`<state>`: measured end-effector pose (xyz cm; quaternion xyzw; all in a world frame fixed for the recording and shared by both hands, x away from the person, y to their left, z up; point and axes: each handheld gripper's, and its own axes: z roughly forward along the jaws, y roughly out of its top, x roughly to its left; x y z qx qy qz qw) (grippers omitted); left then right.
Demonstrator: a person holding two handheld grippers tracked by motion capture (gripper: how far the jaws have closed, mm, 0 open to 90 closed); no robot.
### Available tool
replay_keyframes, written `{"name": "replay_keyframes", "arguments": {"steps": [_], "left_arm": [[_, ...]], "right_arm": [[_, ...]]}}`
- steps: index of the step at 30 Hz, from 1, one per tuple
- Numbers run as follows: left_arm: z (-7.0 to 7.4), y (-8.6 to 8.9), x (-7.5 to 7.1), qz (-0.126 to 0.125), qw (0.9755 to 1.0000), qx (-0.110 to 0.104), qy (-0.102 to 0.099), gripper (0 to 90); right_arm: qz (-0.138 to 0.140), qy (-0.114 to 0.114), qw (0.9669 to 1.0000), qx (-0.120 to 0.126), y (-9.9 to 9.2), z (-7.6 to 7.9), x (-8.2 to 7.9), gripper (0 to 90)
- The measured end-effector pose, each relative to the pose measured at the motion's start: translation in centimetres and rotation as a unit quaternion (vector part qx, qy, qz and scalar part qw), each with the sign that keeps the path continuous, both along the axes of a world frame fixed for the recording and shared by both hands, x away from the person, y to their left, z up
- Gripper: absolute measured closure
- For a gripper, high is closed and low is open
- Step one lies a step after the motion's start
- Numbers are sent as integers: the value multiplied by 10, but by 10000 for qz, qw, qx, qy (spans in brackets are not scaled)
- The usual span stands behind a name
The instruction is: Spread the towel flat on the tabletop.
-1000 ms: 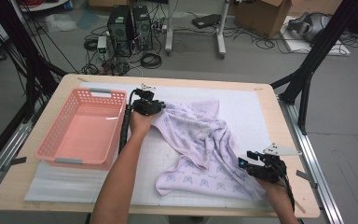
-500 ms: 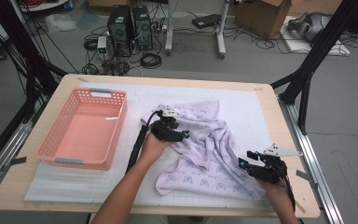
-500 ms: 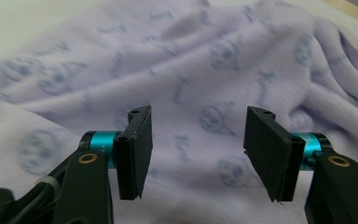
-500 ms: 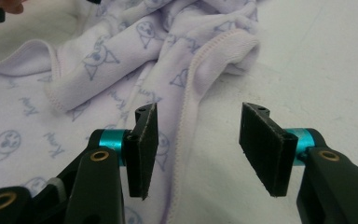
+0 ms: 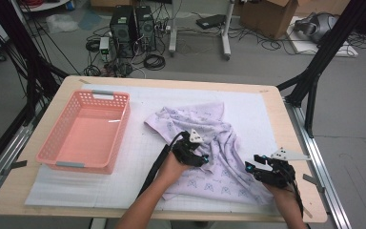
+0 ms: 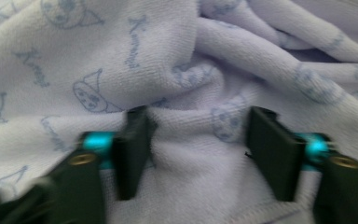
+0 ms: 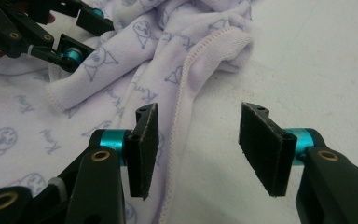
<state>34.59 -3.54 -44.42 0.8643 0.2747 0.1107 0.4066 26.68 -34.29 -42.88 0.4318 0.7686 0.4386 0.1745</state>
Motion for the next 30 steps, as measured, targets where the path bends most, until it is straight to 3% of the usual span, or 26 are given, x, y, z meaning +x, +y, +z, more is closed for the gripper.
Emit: {"name": "replay_keyframes", "arguments": {"steps": [2, 3, 7, 10, 12, 14, 18, 20, 25, 28, 30], "left_arm": [[2, 3, -1, 24, 10000, -26, -25, 694], [2, 7, 0, 52, 9999, -92, 33, 736], [5, 30, 2, 365, 9982, -442, 162, 765], [9, 51, 2, 554, 9966, -588, 149, 760], [11, 66, 1, 786, 9947, -665, 30, 763], [11, 82, 1, 973, 9916, -846, 111, 763], [10, 103, 0, 1245, 9891, -779, 96, 765], [10, 111, 0, 1392, 9866, -846, 65, 769], [7, 117, 1, 1707, 9822, -771, 101, 724], [7, 123, 1, 1883, 9791, -759, 84, 773], [6, 124, 0, 1860, 9800, -702, 20, 814]], "right_arm": [[-1, 29, 10000, -12, 1, 0, 1, 468], [6, 27, 10000, -18, 1, -1, 1, 468], [19, 20, 10000, -37, 3, 0, -1, 469], [11, 36, 10000, -2, 2, 0, -1, 469], [41, 77, 10000, 41, 3, -1, 0, 468], [91, 94, 9999, 37, 8, -1, 1, 467], [303, 74, 9995, -76, 23, 0, 2, 466], [373, 95, 9992, -85, 30, 0, 4, 465], [640, 218, 9976, -149, 56, -1, 16, 478], [716, 390, 9959, -400, 74, -8, 27, 537], [650, 528, 9949, -556, 80, -14, 34, 621]]}}
